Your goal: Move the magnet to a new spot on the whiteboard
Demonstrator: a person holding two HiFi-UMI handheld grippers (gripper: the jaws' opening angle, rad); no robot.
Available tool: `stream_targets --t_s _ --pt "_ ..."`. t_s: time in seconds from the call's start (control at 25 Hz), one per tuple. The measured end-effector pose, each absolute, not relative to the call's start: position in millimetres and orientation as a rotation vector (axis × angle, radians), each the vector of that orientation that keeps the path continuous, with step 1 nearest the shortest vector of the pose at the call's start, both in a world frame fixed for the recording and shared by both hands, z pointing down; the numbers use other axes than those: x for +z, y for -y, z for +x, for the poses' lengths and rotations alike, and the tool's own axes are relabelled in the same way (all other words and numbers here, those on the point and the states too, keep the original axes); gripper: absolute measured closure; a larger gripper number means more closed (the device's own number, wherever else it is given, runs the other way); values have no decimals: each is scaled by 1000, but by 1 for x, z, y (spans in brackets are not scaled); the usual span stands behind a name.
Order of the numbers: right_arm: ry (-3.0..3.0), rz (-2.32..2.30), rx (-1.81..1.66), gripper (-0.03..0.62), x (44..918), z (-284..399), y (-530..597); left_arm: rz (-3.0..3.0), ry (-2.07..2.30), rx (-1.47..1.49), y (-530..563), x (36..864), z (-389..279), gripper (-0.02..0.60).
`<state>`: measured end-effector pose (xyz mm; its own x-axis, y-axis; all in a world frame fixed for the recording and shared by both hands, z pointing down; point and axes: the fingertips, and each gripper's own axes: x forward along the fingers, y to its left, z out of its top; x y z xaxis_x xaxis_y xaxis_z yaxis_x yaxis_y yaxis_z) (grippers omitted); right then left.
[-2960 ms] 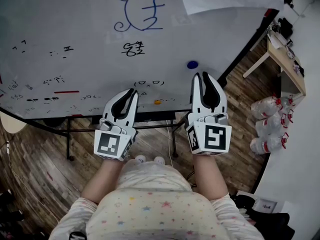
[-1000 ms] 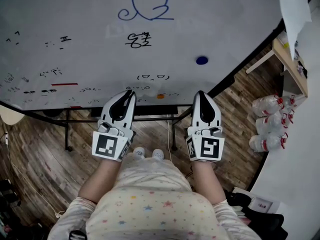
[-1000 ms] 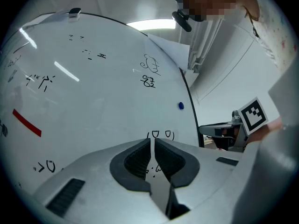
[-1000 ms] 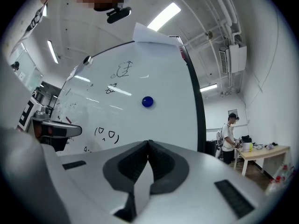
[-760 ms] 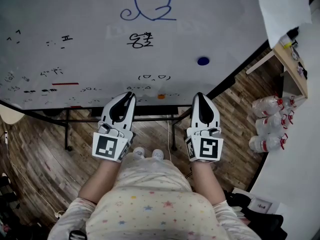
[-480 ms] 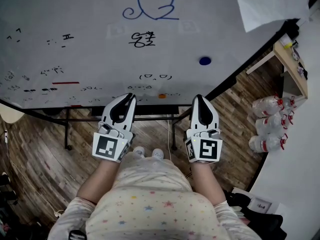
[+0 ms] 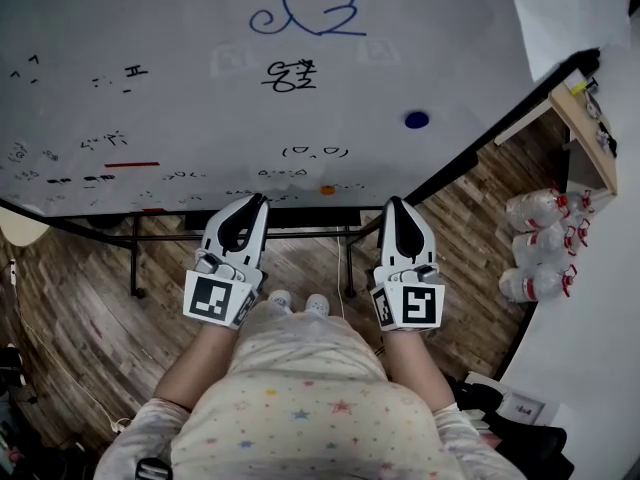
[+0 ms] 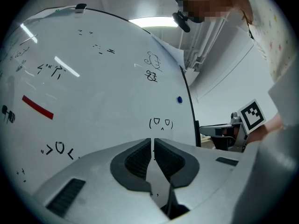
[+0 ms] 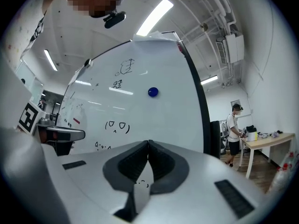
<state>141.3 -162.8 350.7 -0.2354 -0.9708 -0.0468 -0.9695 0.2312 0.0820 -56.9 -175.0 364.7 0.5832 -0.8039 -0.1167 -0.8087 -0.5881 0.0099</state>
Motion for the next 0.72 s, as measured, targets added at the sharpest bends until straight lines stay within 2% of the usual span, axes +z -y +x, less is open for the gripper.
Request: stream_targets --t_s 0.72 --pt "2472 1898 -144 592 355 127 170 -2766 -1407 174 181 366 -57 552"
